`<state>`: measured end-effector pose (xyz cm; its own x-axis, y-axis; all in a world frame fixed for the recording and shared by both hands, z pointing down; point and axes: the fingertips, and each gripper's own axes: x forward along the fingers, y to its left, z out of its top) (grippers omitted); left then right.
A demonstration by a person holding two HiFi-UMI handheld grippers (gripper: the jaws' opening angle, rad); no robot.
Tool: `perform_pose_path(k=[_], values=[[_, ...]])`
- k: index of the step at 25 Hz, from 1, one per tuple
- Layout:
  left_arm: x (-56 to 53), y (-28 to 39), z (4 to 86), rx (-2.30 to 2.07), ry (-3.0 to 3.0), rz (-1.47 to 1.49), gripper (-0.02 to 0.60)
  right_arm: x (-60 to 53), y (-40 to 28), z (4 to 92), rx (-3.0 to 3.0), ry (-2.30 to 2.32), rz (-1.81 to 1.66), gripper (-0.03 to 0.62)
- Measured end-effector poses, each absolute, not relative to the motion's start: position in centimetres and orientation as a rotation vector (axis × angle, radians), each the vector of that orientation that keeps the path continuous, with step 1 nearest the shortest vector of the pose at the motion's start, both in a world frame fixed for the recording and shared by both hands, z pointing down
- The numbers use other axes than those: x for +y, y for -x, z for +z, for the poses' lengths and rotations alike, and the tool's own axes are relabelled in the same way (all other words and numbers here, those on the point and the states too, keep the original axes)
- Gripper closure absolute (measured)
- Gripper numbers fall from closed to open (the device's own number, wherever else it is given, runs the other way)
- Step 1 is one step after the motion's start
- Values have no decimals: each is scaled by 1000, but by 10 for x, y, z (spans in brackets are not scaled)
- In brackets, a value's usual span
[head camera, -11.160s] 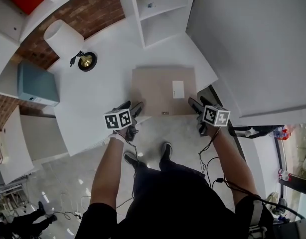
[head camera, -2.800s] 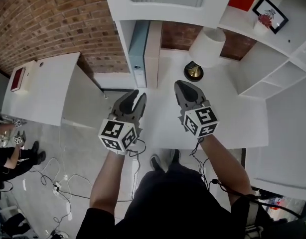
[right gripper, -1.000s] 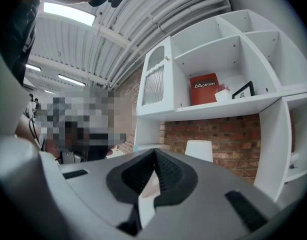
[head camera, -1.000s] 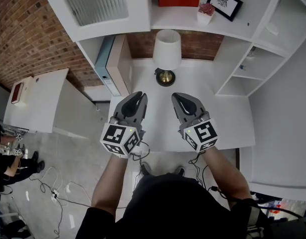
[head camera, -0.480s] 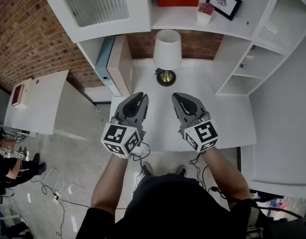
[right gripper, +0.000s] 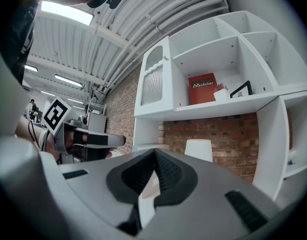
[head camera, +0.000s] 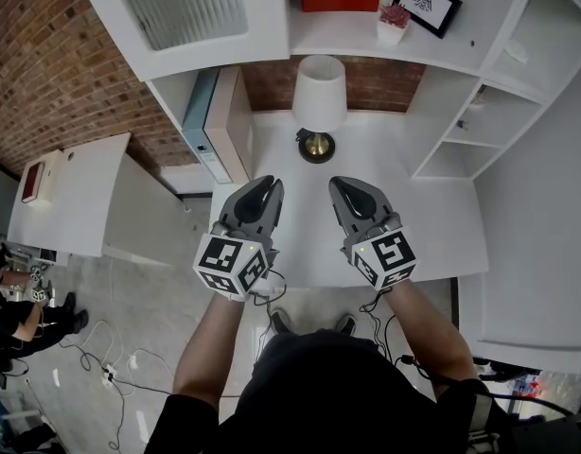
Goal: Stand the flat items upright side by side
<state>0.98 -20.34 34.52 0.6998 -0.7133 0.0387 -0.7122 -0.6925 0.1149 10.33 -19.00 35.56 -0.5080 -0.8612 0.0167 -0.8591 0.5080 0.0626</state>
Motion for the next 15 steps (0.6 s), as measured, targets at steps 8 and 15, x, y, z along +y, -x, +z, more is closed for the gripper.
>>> perform_pose_path(k=[8,15], values=[[-207,-7,347,-1171,-2786,-7,534,-193,-100,358,-2684,-1532,-71,594],[-210,-3,345,-1175,-2788,-11,534,-194,-99,358,-2680,-1538,-74,594]])
